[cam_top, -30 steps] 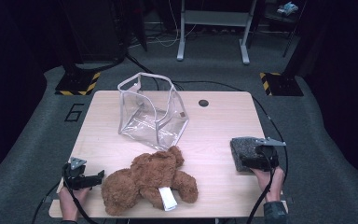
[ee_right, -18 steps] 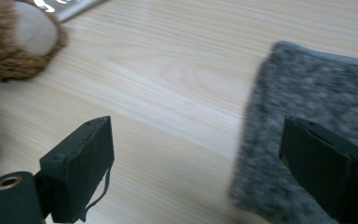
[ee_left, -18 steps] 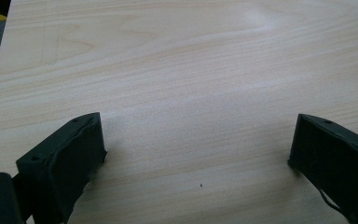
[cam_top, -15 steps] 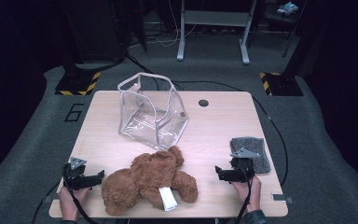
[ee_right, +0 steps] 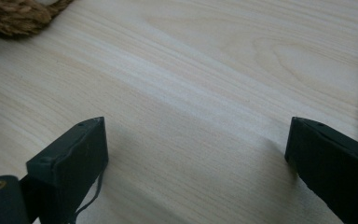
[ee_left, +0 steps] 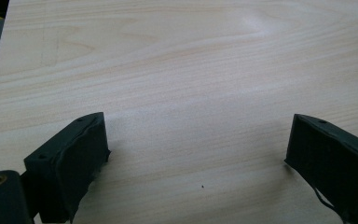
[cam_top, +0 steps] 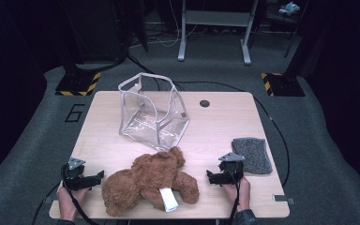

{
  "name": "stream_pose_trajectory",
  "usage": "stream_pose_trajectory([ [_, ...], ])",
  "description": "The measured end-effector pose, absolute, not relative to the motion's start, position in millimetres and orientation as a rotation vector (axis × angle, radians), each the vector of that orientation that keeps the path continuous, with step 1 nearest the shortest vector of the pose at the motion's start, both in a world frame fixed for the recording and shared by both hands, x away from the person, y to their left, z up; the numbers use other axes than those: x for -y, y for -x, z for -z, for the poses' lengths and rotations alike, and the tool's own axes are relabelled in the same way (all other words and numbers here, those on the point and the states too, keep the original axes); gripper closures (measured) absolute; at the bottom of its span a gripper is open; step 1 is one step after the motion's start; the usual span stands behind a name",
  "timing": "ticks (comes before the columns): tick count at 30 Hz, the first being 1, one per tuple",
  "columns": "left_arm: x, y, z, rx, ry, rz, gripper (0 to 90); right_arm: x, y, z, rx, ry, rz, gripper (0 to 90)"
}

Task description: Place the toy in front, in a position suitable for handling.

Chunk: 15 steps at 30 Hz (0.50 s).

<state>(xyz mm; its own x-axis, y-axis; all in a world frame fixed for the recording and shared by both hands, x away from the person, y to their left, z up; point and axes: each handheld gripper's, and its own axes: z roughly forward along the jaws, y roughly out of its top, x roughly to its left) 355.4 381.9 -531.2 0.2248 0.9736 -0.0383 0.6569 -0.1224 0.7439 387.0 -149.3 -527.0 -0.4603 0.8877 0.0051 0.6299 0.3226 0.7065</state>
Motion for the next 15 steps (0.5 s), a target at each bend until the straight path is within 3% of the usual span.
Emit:
stream_pose_trajectory([
  [15, -383, -389, 483, -1.383, -1.911, -0.591, 7.9, 154, -389, 529, -2.189, -1.328, -0.937, 5.4],
])
